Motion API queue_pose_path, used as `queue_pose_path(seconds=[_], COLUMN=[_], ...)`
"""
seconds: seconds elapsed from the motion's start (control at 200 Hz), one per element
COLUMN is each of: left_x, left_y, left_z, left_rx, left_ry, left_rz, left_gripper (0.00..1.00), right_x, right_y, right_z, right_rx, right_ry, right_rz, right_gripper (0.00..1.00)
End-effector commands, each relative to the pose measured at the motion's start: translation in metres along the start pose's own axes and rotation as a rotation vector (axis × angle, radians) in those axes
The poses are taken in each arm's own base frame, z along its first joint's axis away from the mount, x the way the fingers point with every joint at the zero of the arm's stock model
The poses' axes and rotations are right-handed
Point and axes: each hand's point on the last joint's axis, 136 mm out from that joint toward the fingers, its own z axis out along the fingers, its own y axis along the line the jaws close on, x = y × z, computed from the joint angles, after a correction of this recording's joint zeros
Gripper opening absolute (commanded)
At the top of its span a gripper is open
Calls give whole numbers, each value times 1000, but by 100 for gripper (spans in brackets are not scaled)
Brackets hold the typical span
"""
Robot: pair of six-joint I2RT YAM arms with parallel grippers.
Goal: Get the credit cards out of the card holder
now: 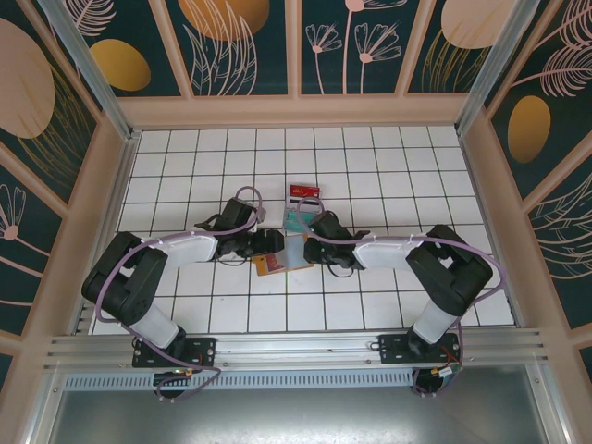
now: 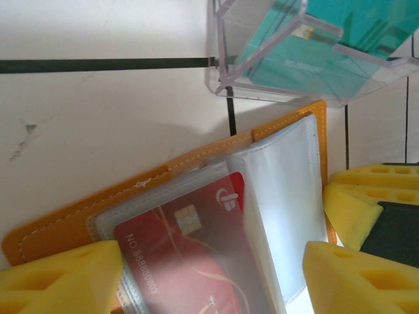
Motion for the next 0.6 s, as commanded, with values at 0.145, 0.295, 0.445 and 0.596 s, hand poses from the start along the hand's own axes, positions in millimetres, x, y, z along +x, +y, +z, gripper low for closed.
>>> queue_pose_path(seconds=[0.145,0.295,0.445,0.596], left_x=[2,-1,-4,-3], left_y=[-5,-18,-31,-42], left_z=[-5,-10,-15,-17], left_rx=[23,73,115,147], left_ry=[4,-2,-10,-7], left_rz=[21,36,54,76], left_gripper=[91,91,88,85], right_x=[21,21,21,22], right_y=[2,2,2,2], right_z=[13,13,12,12], right_rx=[-4,-5,-6,-6], right_ry=[70,70,69,68], right_rz=[1,5,5,5], right_gripper=[22,22,22,22])
